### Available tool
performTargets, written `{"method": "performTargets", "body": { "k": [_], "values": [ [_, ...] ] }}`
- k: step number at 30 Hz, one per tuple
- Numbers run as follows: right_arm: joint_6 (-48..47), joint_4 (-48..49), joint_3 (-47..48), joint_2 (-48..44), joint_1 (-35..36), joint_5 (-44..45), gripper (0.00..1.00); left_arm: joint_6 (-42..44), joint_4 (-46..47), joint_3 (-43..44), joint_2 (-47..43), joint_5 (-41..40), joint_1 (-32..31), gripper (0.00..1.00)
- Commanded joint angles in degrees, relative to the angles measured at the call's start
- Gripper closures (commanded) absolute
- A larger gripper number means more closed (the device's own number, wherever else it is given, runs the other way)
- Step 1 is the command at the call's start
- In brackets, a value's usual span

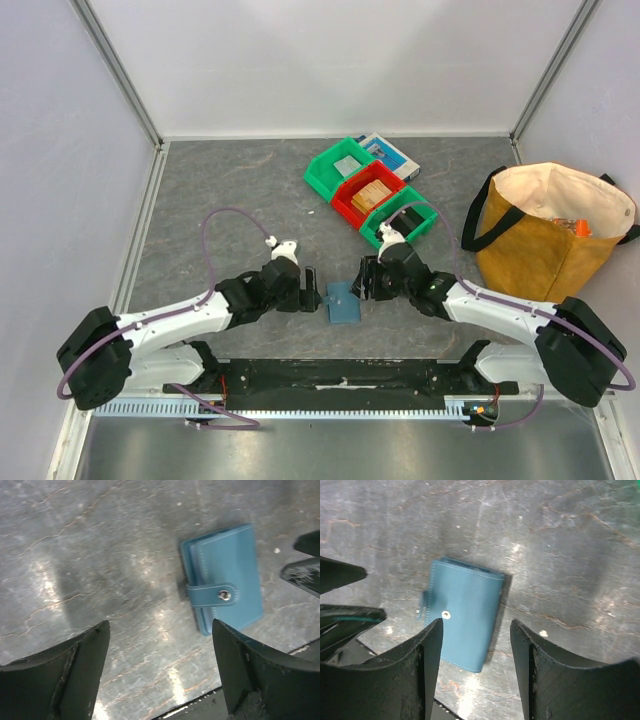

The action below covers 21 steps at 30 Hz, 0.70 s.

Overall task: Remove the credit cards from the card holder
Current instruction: Open the card holder at the center of the board.

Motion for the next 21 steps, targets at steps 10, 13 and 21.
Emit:
{"method": "performTargets", "body": {
  "k": [10,13,21],
  "values": [
    [-2.27,-5.06,-0.94,-5.21,0.43,7.93,0.20,2.73,2.40,13.15,11.61,0.44,-5.23,0.07],
    [-2.45,-5.16,-1.47,-6.53,0.51,8.64,0.12,3.26,0.46,15.44,15.31,-1.23,-5.75,0.07],
    [-3.41,-5.59,-2.09,-8.29,0.43,10.40,0.02,4.05,-1.65,17.56,20.50,-3.44,-6.46,0.08]
  ]
}}
